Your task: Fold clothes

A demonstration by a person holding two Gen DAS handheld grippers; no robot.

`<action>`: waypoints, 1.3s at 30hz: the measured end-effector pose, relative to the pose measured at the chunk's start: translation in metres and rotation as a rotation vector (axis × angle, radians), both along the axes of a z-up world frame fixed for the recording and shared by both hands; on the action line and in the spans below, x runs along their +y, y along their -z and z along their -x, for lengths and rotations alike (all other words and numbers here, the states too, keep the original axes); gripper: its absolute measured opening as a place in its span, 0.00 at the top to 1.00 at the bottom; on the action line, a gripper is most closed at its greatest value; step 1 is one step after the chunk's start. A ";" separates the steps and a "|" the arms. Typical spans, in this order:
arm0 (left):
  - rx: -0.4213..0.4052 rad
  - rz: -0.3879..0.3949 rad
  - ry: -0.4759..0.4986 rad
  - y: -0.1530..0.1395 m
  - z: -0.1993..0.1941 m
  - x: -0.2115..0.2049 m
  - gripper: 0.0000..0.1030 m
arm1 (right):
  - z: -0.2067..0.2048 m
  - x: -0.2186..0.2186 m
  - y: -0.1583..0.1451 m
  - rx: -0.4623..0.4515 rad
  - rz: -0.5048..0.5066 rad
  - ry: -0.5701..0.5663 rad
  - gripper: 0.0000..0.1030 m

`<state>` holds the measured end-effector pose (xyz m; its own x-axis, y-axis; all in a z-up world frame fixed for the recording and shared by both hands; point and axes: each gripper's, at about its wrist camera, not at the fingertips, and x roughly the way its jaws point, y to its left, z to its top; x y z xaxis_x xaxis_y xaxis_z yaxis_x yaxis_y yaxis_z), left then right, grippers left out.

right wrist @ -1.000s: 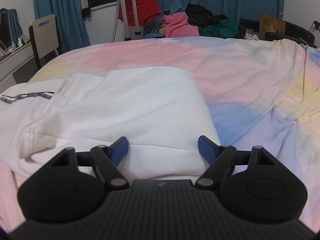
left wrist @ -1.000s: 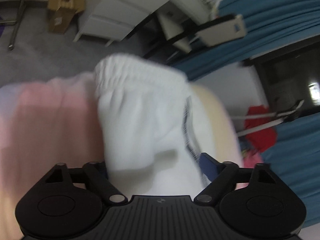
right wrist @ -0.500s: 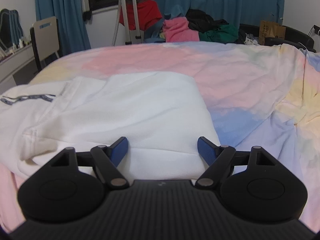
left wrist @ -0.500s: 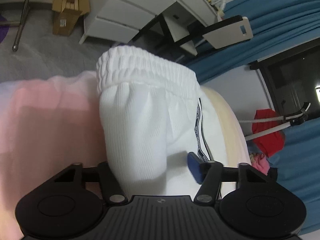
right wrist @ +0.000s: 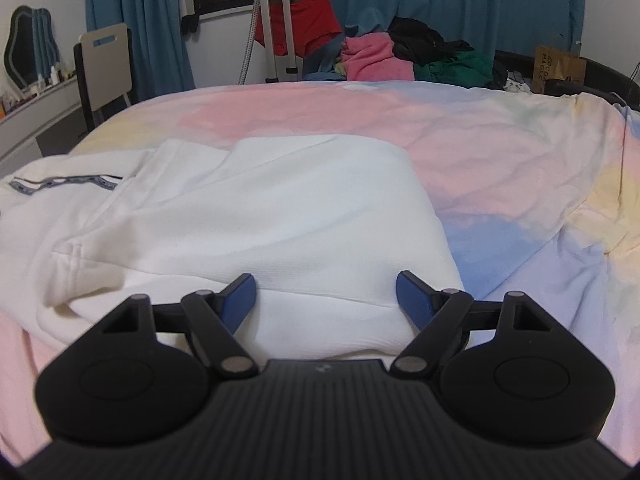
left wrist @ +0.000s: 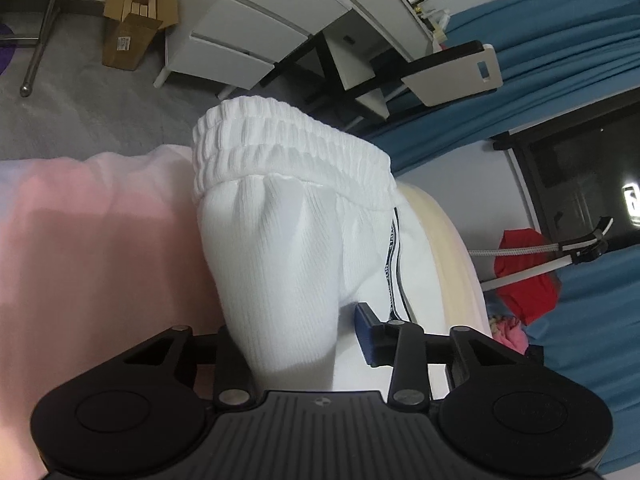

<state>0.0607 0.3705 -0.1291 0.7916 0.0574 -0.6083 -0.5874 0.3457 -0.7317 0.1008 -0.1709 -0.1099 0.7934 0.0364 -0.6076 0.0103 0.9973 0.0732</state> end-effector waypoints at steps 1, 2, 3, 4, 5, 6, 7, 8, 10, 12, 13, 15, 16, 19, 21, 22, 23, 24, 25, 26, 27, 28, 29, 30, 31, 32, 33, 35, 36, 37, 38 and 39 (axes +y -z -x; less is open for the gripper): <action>-0.002 -0.010 0.002 0.000 -0.001 0.000 0.59 | 0.000 -0.001 0.000 -0.003 -0.008 0.002 0.22; -0.004 -0.025 0.005 -0.001 -0.003 0.000 0.63 | 0.000 -0.002 -0.001 -0.003 -0.016 0.003 0.22; -0.006 -0.045 0.012 -0.003 -0.004 0.000 0.67 | 0.000 -0.002 -0.001 0.000 -0.019 0.001 0.22; -0.008 -0.068 0.020 -0.007 -0.005 -0.001 0.74 | 0.000 -0.002 -0.001 0.002 -0.018 -0.001 0.22; -0.010 -0.091 0.029 -0.010 -0.006 -0.003 0.78 | 0.000 -0.002 -0.001 0.004 -0.015 -0.005 0.22; -0.015 -0.117 0.038 -0.016 -0.006 -0.004 0.85 | -0.001 -0.001 -0.001 0.005 -0.009 -0.009 0.22; -0.022 -0.145 0.049 -0.023 -0.007 -0.007 0.88 | -0.001 -0.001 -0.001 0.005 -0.005 -0.012 0.22; -0.022 -0.187 0.061 -0.031 -0.007 -0.011 0.88 | -0.001 -0.002 -0.002 0.002 -0.005 -0.014 0.23; -0.029 -0.296 0.079 -0.054 -0.008 -0.030 0.89 | -0.001 -0.005 -0.005 -0.004 -0.014 -0.006 0.24; -0.060 -0.372 0.078 -0.076 -0.005 -0.053 0.89 | 0.001 -0.013 -0.010 -0.018 -0.047 0.015 0.24; -0.082 -0.407 0.080 -0.087 -0.004 -0.066 0.89 | 0.003 -0.018 -0.013 -0.027 -0.071 0.032 0.24; -0.127 -0.483 0.087 -0.111 -0.002 -0.095 0.89 | 0.007 -0.033 -0.017 -0.041 -0.127 0.075 0.24; -0.152 -0.497 0.093 -0.122 -0.002 -0.110 0.89 | 0.009 -0.042 -0.018 -0.043 -0.159 0.101 0.24; -0.221 -0.541 0.103 -0.155 -0.002 -0.164 0.89 | 0.011 -0.065 -0.016 -0.026 -0.256 0.184 0.24; -0.263 -0.598 0.126 -0.171 0.000 -0.208 0.89 | 0.012 -0.078 -0.014 -0.018 -0.288 0.232 0.24; -0.283 -0.629 0.144 -0.177 0.001 -0.233 0.89 | 0.012 -0.081 -0.013 -0.015 -0.287 0.247 0.24; -0.301 -0.657 0.162 -0.180 0.001 -0.256 0.89 | 0.012 -0.085 -0.012 -0.013 -0.287 0.262 0.24; -0.312 -0.699 0.188 -0.178 0.000 -0.281 0.89 | 0.012 -0.088 -0.012 -0.013 -0.289 0.274 0.24; -0.321 -0.747 0.218 -0.172 -0.001 -0.307 0.89 | 0.012 -0.092 -0.011 -0.013 -0.296 0.287 0.24; -0.330 -0.796 0.248 -0.167 -0.002 -0.333 0.89 | 0.012 -0.096 -0.011 -0.014 -0.308 0.300 0.24; -0.339 -0.844 0.277 -0.161 -0.003 -0.358 0.89 | 0.012 -0.101 -0.011 -0.015 -0.320 0.313 0.24; -0.347 -0.892 0.307 -0.155 -0.004 -0.384 0.89 | 0.012 -0.105 -0.011 -0.020 -0.330 0.327 0.24; -0.355 -0.940 0.338 -0.150 -0.005 -0.410 0.89 | 0.013 -0.111 -0.012 -0.029 -0.341 0.345 0.24; -0.360 -0.999 0.380 -0.137 -0.004 -0.436 0.89 | 0.015 -0.116 -0.012 -0.039 -0.352 0.364 0.24; -0.361 -1.059 0.433 -0.121 -0.001 -0.461 0.89 | 0.016 -0.123 -0.012 -0.048 -0.364 0.386 0.24; -0.358 -1.114 0.485 -0.104 0.002 -0.483 0.89 | 0.018 -0.129 -0.012 -0.057 -0.376 0.409 0.24; -0.343 -1.165 0.549 -0.084 0.003 -0.504 0.88 | 0.020 -0.136 -0.012 -0.065 -0.389 0.430 0.24; -0.292 -1.258 0.669 -0.044 0.004 -0.538 0.88 | 0.022 -0.148 -0.010 -0.075 -0.419 0.467 0.24; -0.259 -1.299 0.710 -0.026 0.004 -0.549 0.88 | 0.024 -0.154 -0.009 -0.078 -0.437 0.482 0.24; -0.225 -1.340 0.752 -0.008 0.004 -0.560 0.88 | 0.025 -0.159 -0.007 -0.078 -0.457 0.491 0.23; -0.217 -1.368 0.760 0.003 0.004 -0.566 0.88 | 0.025 -0.162 -0.005 -0.079 -0.484 0.491 0.22; -0.222 -1.381 0.758 0.007 0.005 -0.567 0.87 | 0.026 -0.163 -0.003 -0.080 -0.515 0.479 0.22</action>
